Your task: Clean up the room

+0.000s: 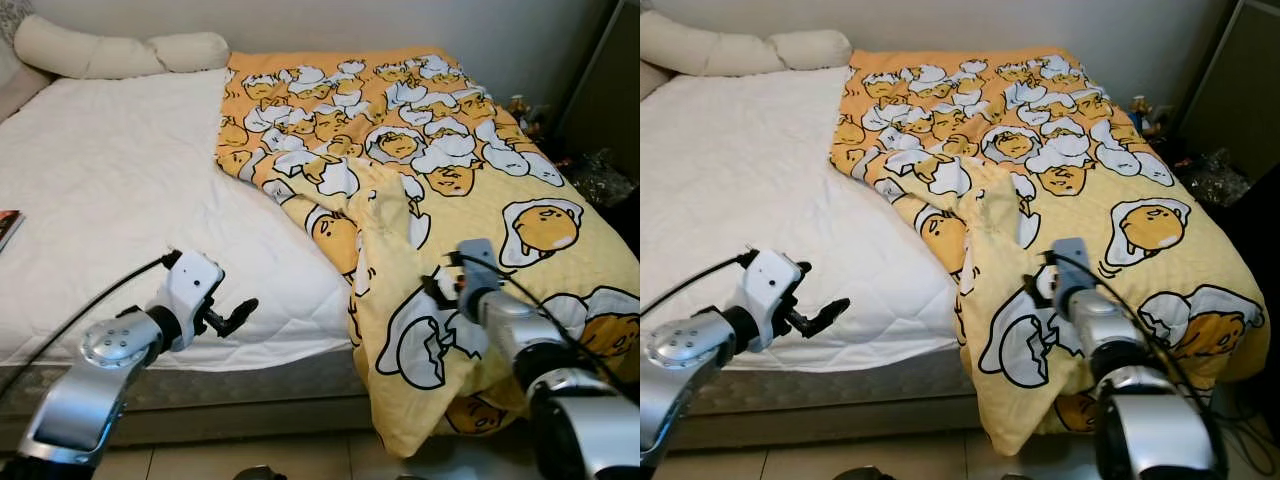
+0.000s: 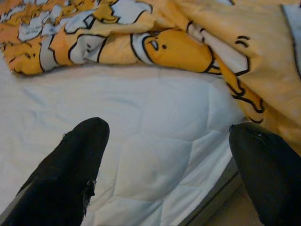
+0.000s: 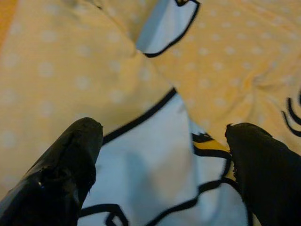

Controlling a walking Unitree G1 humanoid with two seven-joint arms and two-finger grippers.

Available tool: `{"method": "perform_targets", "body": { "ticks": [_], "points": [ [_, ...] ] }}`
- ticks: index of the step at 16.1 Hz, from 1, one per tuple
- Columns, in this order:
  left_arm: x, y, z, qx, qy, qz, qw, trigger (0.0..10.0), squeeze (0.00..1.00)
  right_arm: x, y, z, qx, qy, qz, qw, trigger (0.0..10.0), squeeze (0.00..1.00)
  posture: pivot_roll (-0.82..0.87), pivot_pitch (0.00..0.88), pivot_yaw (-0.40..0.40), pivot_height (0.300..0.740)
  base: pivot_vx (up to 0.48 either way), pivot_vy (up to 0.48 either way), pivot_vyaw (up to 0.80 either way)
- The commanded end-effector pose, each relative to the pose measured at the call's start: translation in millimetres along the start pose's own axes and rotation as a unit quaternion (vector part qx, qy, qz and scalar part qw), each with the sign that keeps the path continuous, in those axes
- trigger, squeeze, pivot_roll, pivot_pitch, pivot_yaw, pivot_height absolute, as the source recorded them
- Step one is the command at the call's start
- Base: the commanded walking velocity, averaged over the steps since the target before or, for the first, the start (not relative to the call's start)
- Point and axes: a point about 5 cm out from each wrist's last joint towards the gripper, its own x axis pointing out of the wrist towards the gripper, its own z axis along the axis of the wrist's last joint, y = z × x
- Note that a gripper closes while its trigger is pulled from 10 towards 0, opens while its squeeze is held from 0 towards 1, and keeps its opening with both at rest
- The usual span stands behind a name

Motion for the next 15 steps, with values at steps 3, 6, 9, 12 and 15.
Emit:
{"method": "perform_targets", "body": {
  "ticks": [3, 6, 9, 12, 15],
  "points": [
    [-15.9, -6.9, -1.2, 0.010, 0.021, -0.041, 0.999, 10.0, 0.00, 0.6, -3.8, 3.7, 0.025, -0.002, -0.017, 1.000, 10.0, 0.00, 0.15, 0.000, 0.065, 0.740, 0.000, 0.000, 0.00],
    [-30.8, -8.1, 0.6, 0.023, 0.037, -0.053, 0.998, 10.0, 0.00, -0.2, -8.5, 0.7, 0.037, -0.009, -0.045, 0.998, 10.0, 0.00, 0.20, 0.000, 0.091, 0.740, 0.000, 0.000, 0.00],
    [-36.0, -6.1, 5.2, 0.029, 0.037, -0.048, 0.998, 10.0, 0.00, 0.4, -6.2, 3.1, 0.045, -0.023, -0.043, 0.998, 10.0, 0.00, 0.21, 0.000, 0.103, 0.740, 0.000, 0.000, 0.00],
    [-36.8, -10.7, 7.9, 0.026, 0.035, -0.042, 0.998, 10.0, 0.00, 2.0, 0.9, 4.4, 0.036, -0.035, -0.034, 0.998, 10.0, 0.00, 0.21, 0.000, 0.102, 0.740, 0.000, 0.000, 0.00],
    [-41.6, -17.7, 7.0, 0.020, 0.038, -0.044, 0.998, 10.0, 0.00, 2.0, 0.6, 2.7, 0.015, -0.028, -0.038, 0.999, 10.0, 0.00, 0.21, 0.000, 0.095, 0.740, 0.000, 0.000, 0.00]
  ]
}}
